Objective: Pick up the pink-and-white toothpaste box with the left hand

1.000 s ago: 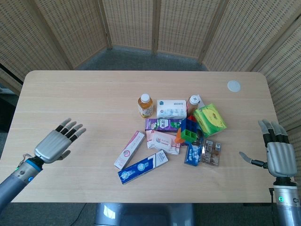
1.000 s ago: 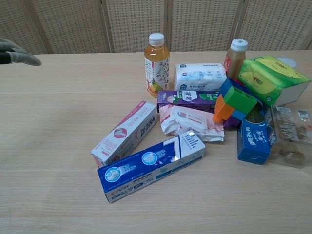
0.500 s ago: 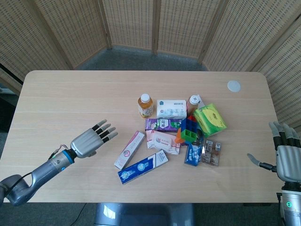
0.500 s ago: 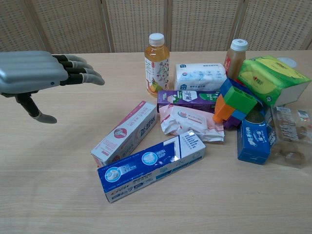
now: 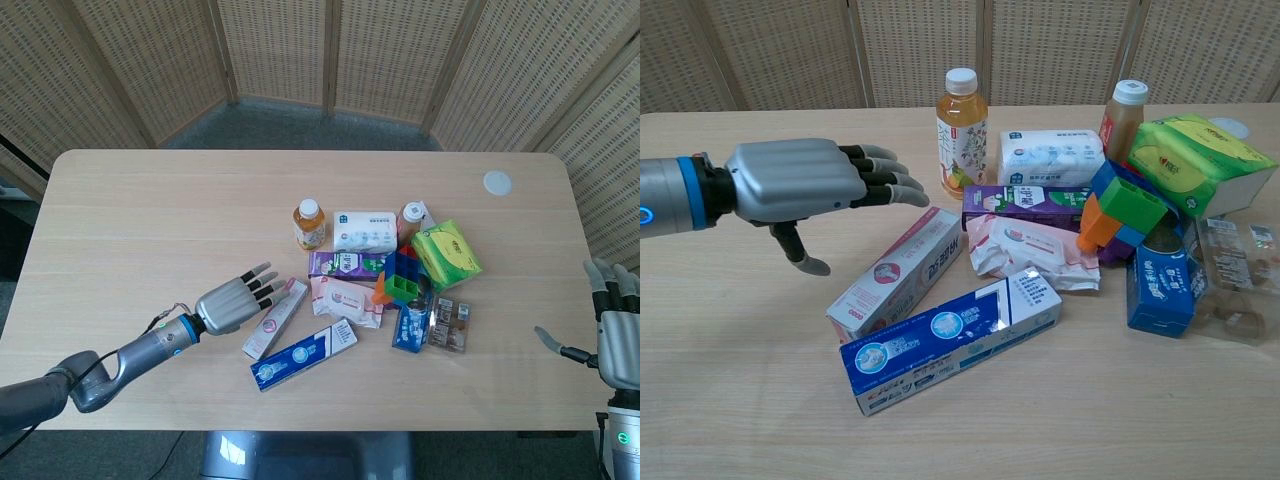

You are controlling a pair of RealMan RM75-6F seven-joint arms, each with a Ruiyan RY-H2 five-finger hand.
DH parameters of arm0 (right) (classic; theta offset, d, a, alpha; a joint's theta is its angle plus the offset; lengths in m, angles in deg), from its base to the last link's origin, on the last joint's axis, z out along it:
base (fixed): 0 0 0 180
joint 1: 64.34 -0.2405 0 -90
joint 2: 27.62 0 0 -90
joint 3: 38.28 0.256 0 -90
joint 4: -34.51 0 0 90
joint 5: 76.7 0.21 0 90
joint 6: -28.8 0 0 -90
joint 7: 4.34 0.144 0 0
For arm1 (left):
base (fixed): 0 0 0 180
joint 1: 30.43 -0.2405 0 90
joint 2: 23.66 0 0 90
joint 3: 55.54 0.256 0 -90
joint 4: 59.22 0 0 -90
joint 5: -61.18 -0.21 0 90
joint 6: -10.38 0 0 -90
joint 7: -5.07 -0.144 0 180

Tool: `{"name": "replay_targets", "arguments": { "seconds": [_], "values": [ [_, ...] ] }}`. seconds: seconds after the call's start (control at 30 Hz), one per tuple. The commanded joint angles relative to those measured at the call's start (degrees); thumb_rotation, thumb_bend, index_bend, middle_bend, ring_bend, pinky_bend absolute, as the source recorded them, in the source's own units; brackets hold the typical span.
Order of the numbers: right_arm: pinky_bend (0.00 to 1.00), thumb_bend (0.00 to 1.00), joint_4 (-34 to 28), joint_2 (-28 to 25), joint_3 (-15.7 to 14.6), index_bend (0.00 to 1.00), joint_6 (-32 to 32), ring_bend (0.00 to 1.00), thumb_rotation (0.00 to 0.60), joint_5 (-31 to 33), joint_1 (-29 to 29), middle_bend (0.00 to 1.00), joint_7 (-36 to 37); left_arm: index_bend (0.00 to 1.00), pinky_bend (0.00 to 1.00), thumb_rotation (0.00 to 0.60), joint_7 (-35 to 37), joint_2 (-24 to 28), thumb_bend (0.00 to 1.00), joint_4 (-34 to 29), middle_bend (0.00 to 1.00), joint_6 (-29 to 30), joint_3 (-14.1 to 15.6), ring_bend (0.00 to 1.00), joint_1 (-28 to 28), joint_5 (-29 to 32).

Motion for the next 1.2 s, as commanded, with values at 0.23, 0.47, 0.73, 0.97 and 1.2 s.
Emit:
{"name": "replay_targets", "arguments": {
  "seconds": [0.23, 0.47, 0.73, 0.97, 1.2],
  "values": [
    [0.0, 0.03, 0.32, -0.43, 0.03, 0.0, -1.1, 0.0, 0.317, 0.32, 1.14, 0.0, 0.96, 0.0, 0.0, 0.6, -0.78, -4.82, 0.2, 4.36, 0.0, -4.46, 0.82, 0.0, 4.66, 0.56],
    [0.0, 0.03, 0.57, -0.58, 0.12, 0.0, -1.47, 0.0, 0.315, 0.49, 1.72, 0.0, 1.69, 0.0, 0.0, 0.6, -3.53, -7.11, 0.2, 5.46, 0.0, -6.84, 1.01, 0.0, 6.7, 2.05],
    [0.0, 0.03, 0.68, -0.53, 0.19, 0.0, -1.55, 0.0, 0.316, 0.26, 1.94, 0.0, 2.21, 0.16, 0.0, 0.6, -4.25, -7.34, 0.2, 5.69, 0.13, -5.66, 2.49, 0.08, 6.77, 2.47],
    [0.0, 0.03, 0.42, -0.62, 0.21, 0.0, -1.88, 0.0, 0.314, -0.19, 2.2, 0.0, 2.5, 0.51, 0.18, 0.6, -5.55, -5.77, 0.2, 5.65, 0.58, -5.22, 3.84, 0.54, 5.48, 4.2],
    [0.0, 0.03, 0.16, -0.44, 0.33, 0.0, -1.67, 0.0, 0.313, -0.53, 2.03, 0.0, 2.6, 0.58, 0.36, 0.6, -6.52, -2.73, 0.2, 4.44, 0.73, -3.2, 4.32, 0.71, 3.03, 6.64]
  ]
}}
